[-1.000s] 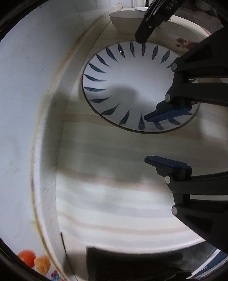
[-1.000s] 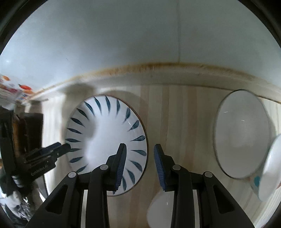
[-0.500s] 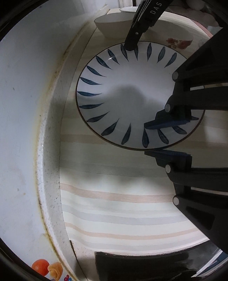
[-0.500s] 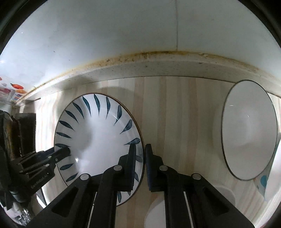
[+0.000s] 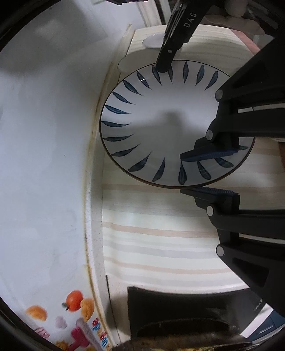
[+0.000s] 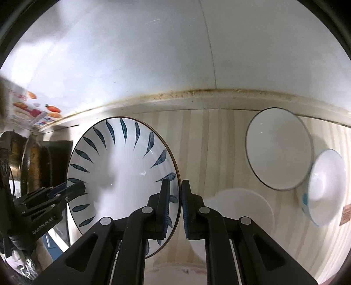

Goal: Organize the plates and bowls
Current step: 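Carry the stack to the blue-striped plate and grip its rim too, then lift the three stacked plates with both grippers, then lower the plate stack onto the counter beside the cat cushion and open both grippers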

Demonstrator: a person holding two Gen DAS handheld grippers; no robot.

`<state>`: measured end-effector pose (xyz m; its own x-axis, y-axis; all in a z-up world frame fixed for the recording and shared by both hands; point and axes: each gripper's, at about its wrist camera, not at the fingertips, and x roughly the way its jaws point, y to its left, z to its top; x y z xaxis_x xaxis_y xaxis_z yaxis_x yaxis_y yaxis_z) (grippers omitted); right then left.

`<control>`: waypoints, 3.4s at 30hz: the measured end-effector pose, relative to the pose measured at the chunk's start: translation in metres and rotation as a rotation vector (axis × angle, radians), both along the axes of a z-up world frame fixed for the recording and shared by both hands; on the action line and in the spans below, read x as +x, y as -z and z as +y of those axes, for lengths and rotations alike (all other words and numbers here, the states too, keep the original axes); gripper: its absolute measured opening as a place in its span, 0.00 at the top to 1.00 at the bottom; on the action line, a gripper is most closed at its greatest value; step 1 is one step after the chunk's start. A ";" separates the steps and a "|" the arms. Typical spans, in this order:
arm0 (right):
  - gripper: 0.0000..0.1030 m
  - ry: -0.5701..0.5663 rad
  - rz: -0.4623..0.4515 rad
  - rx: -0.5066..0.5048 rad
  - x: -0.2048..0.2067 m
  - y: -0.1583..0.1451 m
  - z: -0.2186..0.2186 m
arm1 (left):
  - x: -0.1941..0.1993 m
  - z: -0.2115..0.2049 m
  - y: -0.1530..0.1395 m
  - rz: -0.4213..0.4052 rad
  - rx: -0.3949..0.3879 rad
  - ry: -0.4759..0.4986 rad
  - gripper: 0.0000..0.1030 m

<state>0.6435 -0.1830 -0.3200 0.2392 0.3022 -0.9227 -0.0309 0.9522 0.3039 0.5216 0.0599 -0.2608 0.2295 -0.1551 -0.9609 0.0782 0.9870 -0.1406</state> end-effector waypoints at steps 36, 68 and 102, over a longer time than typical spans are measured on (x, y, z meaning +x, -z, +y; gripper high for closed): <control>0.88 0.094 0.142 0.065 -0.235 0.058 -0.111 | -0.155 -0.105 0.062 0.169 0.019 0.209 0.80; 0.86 0.005 0.182 0.092 -0.218 0.076 -0.105 | -0.169 -0.110 0.087 0.227 0.020 0.038 0.80; 0.86 0.024 -0.142 -0.051 -0.376 -0.089 -0.068 | -0.324 -0.088 -0.082 -0.121 -0.001 0.058 0.80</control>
